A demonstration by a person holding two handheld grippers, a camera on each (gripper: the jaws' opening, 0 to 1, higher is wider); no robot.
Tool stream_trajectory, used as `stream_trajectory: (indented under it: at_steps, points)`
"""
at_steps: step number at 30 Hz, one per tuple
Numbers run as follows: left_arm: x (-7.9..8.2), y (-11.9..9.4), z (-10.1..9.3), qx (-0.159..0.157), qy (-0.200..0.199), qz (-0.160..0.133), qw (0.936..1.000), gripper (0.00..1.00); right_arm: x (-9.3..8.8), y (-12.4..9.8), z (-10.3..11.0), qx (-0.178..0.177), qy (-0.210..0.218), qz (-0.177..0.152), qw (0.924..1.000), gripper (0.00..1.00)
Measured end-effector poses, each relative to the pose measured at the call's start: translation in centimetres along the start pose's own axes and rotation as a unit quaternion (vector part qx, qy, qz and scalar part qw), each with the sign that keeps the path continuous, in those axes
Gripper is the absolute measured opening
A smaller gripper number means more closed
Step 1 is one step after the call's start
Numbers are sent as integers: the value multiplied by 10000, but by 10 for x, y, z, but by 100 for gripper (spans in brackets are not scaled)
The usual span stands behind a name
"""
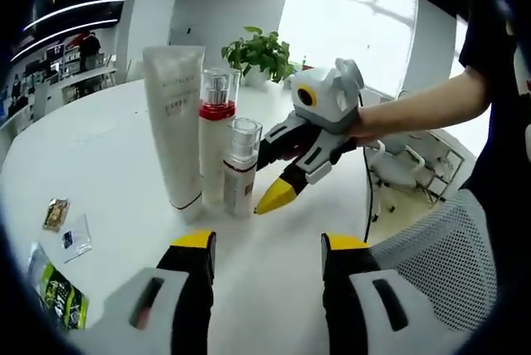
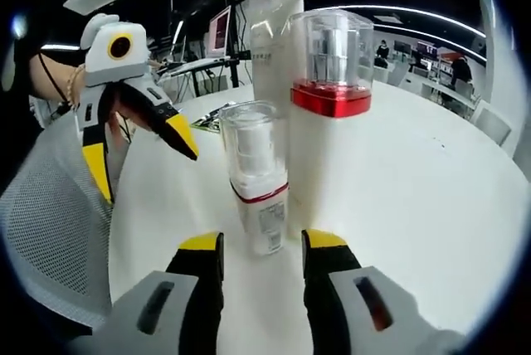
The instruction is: Arrange the skincare products in the storage area until every visible bottle or jar stands upright without overlapping.
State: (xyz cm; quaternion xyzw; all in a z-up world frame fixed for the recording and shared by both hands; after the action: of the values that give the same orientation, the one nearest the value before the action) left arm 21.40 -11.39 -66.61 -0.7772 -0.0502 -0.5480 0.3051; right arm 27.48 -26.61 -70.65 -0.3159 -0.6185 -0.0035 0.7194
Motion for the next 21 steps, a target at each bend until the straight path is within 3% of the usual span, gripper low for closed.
stream_trajectory:
  at_steps: [5, 8, 21]
  points:
    - [-3, -6, -1, 55, -100, 86, 9999, 52, 3, -6, 7, -143, 91, -5, 9999, 45]
    - [-2, -13, -2, 58, -463, 45, 9989, 54, 6, -10, 14, -233, 155, -32, 9996, 47]
    - [3, -48, -5, 299, -720, 88, 9969, 63, 16, -33, 46, -609, 473, -155, 9969, 58]
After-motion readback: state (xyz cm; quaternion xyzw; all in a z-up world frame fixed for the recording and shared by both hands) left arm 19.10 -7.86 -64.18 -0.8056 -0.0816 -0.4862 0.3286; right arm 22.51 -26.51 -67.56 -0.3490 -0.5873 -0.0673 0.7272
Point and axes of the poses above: the point that each gripper's makers call its tool centre point, and the gripper's own axes: y roughly forward along the fingers, z roughly to its left, x roughly out of its top, the point moved 6 cm from there along -y, roughly backward along the fingers, and after that the axes turned 7 degrees about -z, right-handed, at the moved point
